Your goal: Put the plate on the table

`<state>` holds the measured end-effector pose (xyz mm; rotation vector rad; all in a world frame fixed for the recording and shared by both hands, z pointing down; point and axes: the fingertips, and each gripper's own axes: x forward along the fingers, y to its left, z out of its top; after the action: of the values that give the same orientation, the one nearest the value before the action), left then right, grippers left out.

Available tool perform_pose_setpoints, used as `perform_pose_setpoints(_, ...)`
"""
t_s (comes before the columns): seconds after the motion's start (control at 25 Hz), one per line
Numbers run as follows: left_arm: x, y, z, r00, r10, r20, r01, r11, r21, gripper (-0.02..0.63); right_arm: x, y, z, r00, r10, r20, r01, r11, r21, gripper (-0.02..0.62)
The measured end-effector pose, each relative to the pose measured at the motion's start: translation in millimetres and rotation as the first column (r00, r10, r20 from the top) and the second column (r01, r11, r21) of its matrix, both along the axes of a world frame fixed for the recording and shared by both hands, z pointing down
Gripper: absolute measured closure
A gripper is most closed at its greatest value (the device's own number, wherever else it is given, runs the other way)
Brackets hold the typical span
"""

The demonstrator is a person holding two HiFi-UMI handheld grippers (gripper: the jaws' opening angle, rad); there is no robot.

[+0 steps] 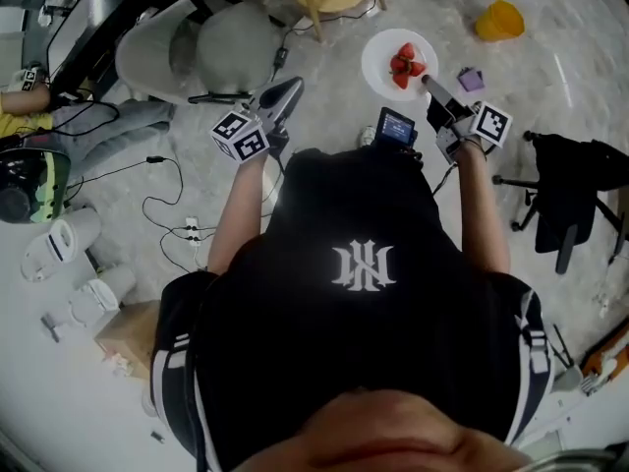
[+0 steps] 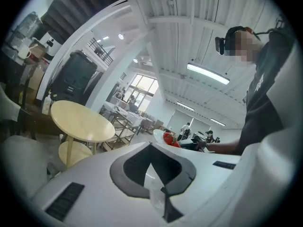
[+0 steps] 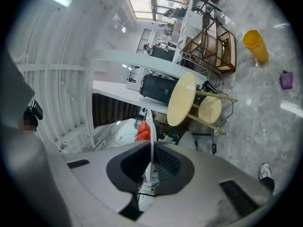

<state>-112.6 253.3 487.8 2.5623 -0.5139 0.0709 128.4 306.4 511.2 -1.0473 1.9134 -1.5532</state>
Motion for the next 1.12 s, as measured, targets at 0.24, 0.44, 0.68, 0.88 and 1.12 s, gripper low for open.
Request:
perform_pose_setpoints(0.24,22,-38,14,0.999,-0.004,0.036,0.005,1.000,-0.023,0.600,15,-58,11,0.998,-0.015,0.053,0.015,1.000,-0.010,0.581)
perform_pose_setpoints(0.44,22,-97,31,1.000,-0.019,0.021,0.020,0.999,-0.036,0.600,13,-116,25,0.998,-0.004,0.068,0.005,1.000,-0.017,0.581)
perform_pose_setpoints(0.68,22,-212,45,0.999,0.024,-0.025,-0.025,0.999,-0.045,0.600,7,-221,17,0.999,0.024,0.034,-0.023,0.999,-0.035,0.581)
perform_pose_setpoints(0.88,15,-287,34,0.996,0.072,-0.054,-0.074,0.997,-0.027,0.600,-7,-281,1,0.999,0.042,0.002,-0.042,0.998,-0.037,0.581)
perform_pose_setpoints(1.12,26,-349,37,0.975,0.214,0.051,-0.217,0.974,0.069,0.600,-13,-342,-10,0.996,0.077,-0.044,-0.079,0.995,-0.056,0.581)
